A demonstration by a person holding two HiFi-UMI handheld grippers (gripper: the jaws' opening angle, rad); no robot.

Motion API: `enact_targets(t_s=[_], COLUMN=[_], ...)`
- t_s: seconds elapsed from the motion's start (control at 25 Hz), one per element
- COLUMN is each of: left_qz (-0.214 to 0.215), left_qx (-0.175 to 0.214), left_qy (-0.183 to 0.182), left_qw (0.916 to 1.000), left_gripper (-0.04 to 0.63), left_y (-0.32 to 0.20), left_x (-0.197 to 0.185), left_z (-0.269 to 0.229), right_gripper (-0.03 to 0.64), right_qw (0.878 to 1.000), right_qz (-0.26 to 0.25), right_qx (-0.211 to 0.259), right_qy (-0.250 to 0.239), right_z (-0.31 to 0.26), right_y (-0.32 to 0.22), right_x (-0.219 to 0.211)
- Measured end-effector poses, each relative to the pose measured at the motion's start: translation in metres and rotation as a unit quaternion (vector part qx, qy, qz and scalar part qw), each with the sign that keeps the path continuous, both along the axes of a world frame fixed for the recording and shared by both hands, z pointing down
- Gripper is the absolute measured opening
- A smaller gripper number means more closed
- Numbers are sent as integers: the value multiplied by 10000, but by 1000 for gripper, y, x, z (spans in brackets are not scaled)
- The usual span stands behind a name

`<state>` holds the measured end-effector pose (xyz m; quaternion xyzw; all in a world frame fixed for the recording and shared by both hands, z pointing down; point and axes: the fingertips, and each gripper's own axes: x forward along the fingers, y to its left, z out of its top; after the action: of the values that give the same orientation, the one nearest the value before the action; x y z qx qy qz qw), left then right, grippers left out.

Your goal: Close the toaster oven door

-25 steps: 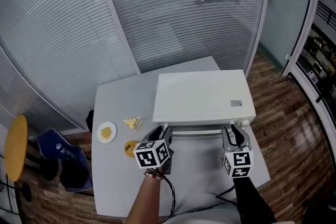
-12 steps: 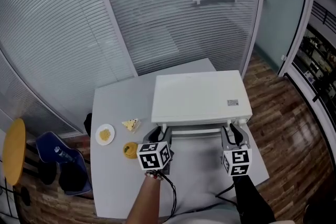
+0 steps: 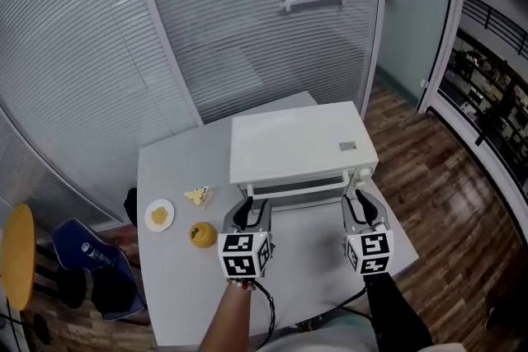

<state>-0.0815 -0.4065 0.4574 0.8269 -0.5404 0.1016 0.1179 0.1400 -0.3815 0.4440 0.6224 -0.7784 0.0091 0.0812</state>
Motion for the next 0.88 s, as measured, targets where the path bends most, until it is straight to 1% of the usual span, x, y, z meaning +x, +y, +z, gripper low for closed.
enact_targets(t_s=[0.12,0.24,0.32,0.44,0.52,0.76,0.88], left_qz=[152,266,326,440,473,487,417], left_qx=[260,452,577,701,737,930,999], left_qy=[-18,40,143,438,501,250,143], left_qw=[9995,9986,9977,9956,9949,9942,9940], left_gripper=[169,169,169,169,169,169,169], left_y=[14,29,39,51,62,103,124], left_x=[8,18,26,43,55,85,94], left_z=[-13,-23,-29,-37,-40,-53,-57], right_gripper=[101,101,101,101,101,101,101], right_qw=[10000,9998,9996,9992,9989,9978,9972], right_qz=[31,67,71,17,-72,-344,-474], right_qx=[94,188,262,396,450,571,576], right_qy=[3,8,-2,-60,-82,-67,-91], right_z=[-7,-14,-19,-27,-31,-41,-41], right_y=[16,31,40,50,58,92,107], right_x=[2,8,13,18,20,32,38])
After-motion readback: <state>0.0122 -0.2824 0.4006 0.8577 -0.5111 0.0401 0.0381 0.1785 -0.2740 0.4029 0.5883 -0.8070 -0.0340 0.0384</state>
